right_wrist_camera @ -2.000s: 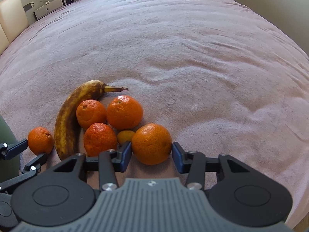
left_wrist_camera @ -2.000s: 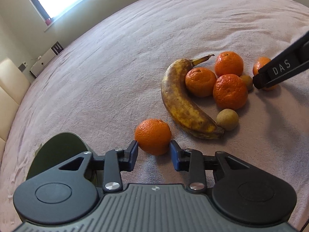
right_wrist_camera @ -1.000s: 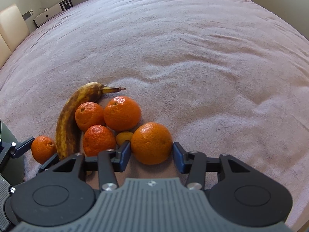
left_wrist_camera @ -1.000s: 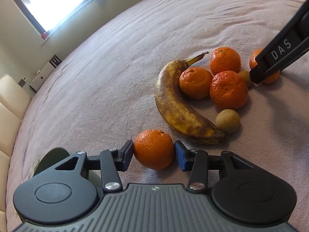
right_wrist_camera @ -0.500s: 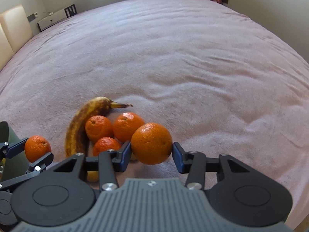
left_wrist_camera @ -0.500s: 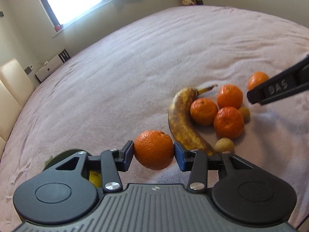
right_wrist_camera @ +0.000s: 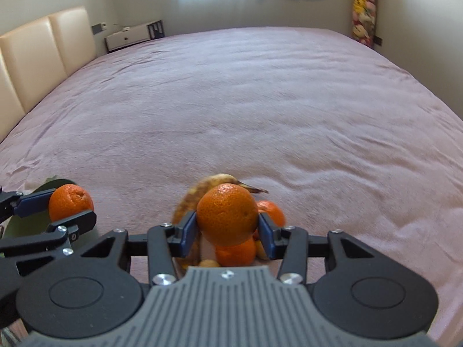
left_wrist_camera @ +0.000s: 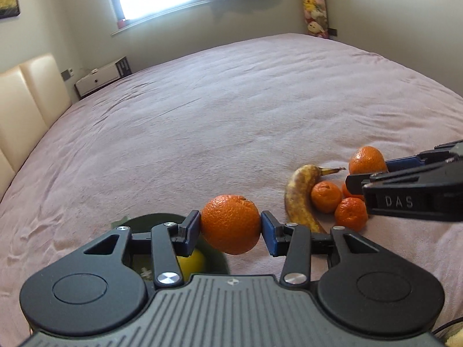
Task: Organize fruits
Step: 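Carry both mandarins into the green colander and open both grippers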
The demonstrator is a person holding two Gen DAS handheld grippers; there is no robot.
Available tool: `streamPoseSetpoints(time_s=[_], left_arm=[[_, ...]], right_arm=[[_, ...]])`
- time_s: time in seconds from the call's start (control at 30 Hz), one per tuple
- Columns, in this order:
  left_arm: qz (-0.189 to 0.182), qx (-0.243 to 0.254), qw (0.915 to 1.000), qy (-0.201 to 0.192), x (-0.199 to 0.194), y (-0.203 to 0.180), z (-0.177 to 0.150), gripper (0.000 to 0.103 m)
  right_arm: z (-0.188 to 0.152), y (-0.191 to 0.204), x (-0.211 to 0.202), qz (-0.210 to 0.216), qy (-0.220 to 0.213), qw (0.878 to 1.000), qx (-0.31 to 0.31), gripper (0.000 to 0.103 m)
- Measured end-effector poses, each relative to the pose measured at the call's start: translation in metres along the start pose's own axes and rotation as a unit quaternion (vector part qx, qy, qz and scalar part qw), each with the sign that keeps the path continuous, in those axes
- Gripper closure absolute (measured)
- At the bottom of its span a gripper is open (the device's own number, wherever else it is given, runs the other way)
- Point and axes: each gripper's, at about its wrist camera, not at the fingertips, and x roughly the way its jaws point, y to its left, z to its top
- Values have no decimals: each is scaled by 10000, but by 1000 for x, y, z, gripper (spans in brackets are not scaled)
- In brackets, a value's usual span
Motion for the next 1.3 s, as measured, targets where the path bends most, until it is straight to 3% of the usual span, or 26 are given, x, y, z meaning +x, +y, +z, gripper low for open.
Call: streamPoseSetpoints(time_s=[0.27,0.43,0.7,0.93,1.3], left_arm=[[123,-773,9962,378,-15,56,-4,52],[230,-900,9944,495,-19,77,-11,52],[317,-1112,9901,800,-12,101,-23,52],[313,-1367,9838,1117,3,120,-34,52],[219,-1569,9774,1397,33,125,-44,52]], right_arm=[[2,61,-23,671,-351,9920,-1014,60],[-1,94,-28,1180,-246,9825,-1421,60],[-8,144,-22,1644,-35,9586,-2323,60],[-10,172,0,1757,500,9337,-3080,60],[-3,181,50,1892,1538,9237,-2956,60]])
